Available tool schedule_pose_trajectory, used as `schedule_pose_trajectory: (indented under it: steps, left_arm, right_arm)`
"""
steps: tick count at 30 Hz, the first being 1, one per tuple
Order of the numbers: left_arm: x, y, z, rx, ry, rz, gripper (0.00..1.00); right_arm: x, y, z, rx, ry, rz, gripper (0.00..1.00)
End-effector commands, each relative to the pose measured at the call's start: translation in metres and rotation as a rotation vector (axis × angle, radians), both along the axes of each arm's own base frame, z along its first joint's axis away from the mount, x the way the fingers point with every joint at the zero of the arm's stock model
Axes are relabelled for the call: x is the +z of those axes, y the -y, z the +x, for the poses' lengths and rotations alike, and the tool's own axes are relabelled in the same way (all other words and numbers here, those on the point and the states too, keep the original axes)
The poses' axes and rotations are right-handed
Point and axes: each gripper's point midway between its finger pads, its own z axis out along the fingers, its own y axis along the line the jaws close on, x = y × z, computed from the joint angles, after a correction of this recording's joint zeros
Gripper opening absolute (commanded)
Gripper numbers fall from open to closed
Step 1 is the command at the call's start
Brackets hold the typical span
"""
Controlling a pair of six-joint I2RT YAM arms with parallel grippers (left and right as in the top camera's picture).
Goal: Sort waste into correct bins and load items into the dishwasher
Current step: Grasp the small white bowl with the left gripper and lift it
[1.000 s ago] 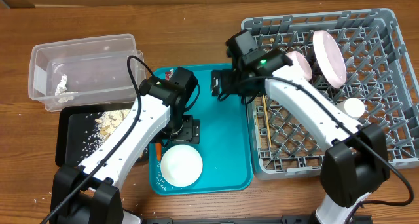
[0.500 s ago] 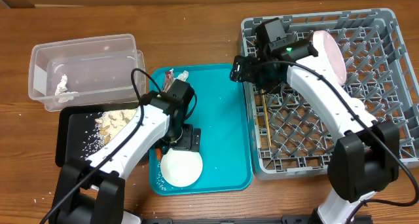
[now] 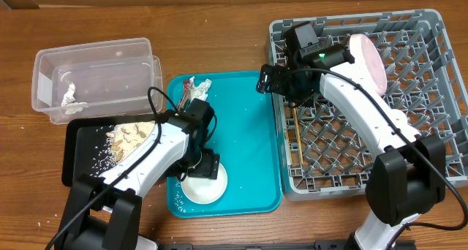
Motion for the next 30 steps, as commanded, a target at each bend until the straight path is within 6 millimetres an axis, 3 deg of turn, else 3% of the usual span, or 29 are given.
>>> schedule_pose_trajectory:
  steps: [1,5,10,13,16,18,19,20,25,30]
  left_arm:
    - [0.015,0.004,0.004,-0.008,-0.008,-0.022,0.86]
    - [0.018,0.001,-0.003,-0.007,-0.039,-0.008,0.84]
    - [0.007,-0.010,-0.004,0.027,-0.023,0.054,0.64]
    - [-0.006,-0.013,-0.003,0.030,0.005,0.065,0.68]
    - [-0.018,-0.014,-0.010,0.060,0.000,0.061,0.64]
    - [-0.020,-0.016,-0.012,0.073,-0.005,0.066,0.38]
    - [-0.019,-0.016,-0.013,0.078,-0.008,0.067,0.15]
    - [-0.017,-0.016,-0.012,0.088,-0.012,0.066,0.04]
    - [0.021,-0.023,0.006,0.170,-0.015,0.071,0.04]
    - [0.095,-0.030,0.049,0.215,0.121,0.004,0.04]
  right_arm:
    - [0.008,-0.001,-0.001,-0.001,0.012,0.012,1.00]
    - [0.008,-0.001,0.000,-0.002,0.013,0.012,1.00]
    - [0.008,-0.001,0.000,-0.002,0.013,0.012,1.00]
    - [0.008,-0.001,0.000,-0.002,0.013,0.012,1.00]
    - [0.008,-0.001,0.000,-0.001,0.013,0.011,1.00]
    - [0.008,-0.001,0.000,-0.002,0.013,0.012,1.00]
    - [0.008,-0.001,0.000,-0.001,0.014,0.012,1.00]
    - [0.008,-0.001,0.000,-0.001,0.013,0.012,1.00]
    - [0.007,0.002,0.001,-0.004,0.019,-0.006,1.00]
    - [0.007,0.002,0.000,-0.004,0.017,-0.006,1.00]
